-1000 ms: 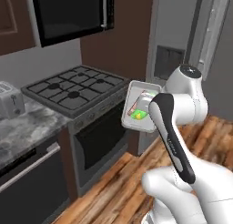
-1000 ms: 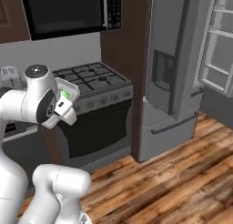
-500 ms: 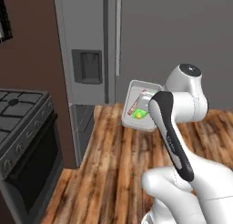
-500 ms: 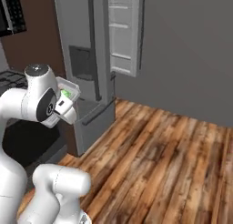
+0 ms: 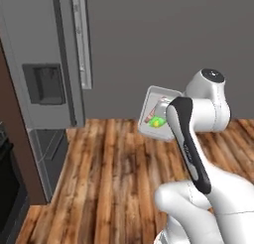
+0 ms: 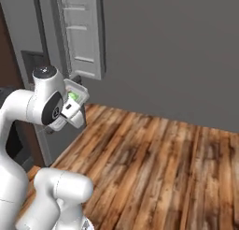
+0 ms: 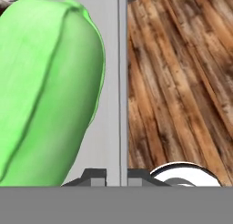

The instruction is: Place the tupperware on the top shelf of the fridge. Make space for the tupperware among the existing items by rearranging them on the shelves if needed. Close the fridge door when finished.

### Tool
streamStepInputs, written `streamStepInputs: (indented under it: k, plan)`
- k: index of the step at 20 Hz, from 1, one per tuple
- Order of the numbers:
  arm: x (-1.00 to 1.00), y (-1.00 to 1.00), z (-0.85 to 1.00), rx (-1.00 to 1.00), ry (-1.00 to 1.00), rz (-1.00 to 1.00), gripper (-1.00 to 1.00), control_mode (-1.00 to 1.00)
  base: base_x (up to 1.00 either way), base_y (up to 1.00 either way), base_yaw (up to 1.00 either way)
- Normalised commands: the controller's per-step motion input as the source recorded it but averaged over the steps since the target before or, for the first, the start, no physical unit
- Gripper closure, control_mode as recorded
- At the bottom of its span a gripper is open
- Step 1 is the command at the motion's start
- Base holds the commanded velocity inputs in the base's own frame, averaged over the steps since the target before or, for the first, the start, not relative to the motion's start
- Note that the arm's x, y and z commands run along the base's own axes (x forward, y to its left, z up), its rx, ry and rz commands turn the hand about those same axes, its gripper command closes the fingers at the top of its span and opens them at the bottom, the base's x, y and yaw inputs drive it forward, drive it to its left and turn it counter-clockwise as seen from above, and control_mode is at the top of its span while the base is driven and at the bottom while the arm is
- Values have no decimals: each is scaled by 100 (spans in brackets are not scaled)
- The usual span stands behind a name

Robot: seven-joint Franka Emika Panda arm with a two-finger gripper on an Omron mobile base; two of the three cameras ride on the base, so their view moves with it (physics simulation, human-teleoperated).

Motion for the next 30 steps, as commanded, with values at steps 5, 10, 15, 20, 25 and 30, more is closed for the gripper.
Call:
streamStepInputs:
  k: [5, 10, 15, 20, 25, 30]
  plan:
    - [0, 0, 0, 0, 0, 0, 100, 100, 66, -71, 50]
    - [0, 0, 0, 0, 0, 0, 100, 100, 66, -51, 70]
    - [0, 0, 0, 0, 0, 0, 100, 100, 59, -71, 62]
    - [0, 0, 0, 0, 0, 0, 100, 100, 36, -99, 43]
    - [0, 0, 0, 0, 0, 0, 100, 100, 27, -100, 36]
    - [0, 0, 0, 0, 0, 0, 100, 100, 43, -85, 46]
